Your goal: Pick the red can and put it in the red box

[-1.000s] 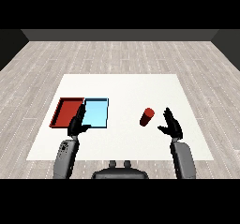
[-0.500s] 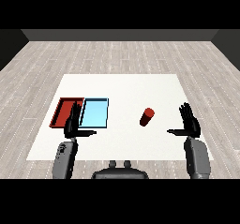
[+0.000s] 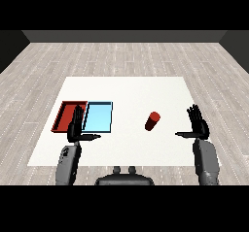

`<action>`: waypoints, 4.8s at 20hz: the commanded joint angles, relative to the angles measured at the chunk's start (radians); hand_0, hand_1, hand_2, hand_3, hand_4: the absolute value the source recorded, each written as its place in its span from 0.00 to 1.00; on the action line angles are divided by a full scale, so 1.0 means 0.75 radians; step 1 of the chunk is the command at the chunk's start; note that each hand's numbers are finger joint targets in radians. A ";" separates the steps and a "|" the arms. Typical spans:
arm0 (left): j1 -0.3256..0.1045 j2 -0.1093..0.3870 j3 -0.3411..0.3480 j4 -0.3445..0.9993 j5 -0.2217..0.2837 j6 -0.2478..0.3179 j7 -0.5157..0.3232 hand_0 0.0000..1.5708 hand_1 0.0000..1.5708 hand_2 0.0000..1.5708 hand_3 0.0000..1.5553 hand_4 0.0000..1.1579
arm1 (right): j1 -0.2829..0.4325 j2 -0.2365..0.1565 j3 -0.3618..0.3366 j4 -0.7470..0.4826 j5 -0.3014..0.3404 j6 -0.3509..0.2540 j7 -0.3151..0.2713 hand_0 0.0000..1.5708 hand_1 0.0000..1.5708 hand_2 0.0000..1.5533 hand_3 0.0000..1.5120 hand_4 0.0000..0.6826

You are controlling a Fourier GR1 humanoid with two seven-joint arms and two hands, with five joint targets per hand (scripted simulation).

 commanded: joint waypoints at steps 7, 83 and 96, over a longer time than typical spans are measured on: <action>-0.135 0.031 0.073 0.045 0.064 -0.023 0.035 0.00 0.00 0.00 0.00 0.00 | 0.010 0.037 0.028 -0.009 -0.027 0.043 0.049 0.00 0.00 0.00 0.00 0.00; 0.057 -0.021 0.035 -0.041 0.055 -0.025 -0.058 0.00 0.00 0.00 0.00 0.00 | -0.620 0.416 0.201 1.055 0.192 -0.513 -0.209 0.95 0.95 0.94 0.94 0.90; 0.000 -0.051 -0.052 -0.022 -0.013 -0.005 -0.022 0.00 0.00 0.00 0.00 0.00 | -0.539 0.380 0.286 0.635 0.207 -0.521 -0.072 0.91 0.91 0.92 0.90 0.91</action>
